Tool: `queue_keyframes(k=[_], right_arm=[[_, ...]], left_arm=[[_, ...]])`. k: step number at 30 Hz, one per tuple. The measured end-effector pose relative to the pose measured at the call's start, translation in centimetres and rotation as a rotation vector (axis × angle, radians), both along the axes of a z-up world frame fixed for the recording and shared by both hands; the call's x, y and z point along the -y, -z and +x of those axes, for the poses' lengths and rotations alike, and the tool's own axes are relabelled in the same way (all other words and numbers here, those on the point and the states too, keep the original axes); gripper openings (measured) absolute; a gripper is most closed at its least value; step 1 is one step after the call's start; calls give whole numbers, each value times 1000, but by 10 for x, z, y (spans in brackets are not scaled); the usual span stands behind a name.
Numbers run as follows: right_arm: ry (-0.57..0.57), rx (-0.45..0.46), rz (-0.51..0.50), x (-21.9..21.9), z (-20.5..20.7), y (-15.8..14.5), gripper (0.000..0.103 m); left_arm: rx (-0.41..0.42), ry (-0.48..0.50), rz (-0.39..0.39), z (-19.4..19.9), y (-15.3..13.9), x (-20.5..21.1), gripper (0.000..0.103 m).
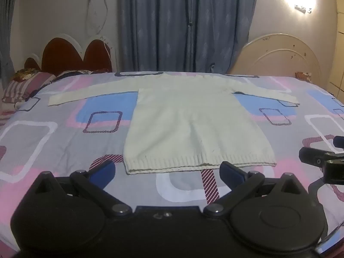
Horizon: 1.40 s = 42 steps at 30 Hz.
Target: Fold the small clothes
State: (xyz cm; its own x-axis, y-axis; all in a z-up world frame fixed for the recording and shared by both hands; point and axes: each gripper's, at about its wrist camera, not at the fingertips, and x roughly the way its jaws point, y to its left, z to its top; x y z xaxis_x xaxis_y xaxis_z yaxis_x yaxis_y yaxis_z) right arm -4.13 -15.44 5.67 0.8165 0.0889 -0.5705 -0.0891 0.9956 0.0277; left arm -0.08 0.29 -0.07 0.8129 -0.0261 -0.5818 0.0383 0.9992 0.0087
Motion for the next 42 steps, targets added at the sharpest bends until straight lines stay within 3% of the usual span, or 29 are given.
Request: queue_keyframes(k=[42], right_arm=[[-8,-3,3,-5,8,1,103]], left_arm=[[-19,-25,36,6,3,1,103]])
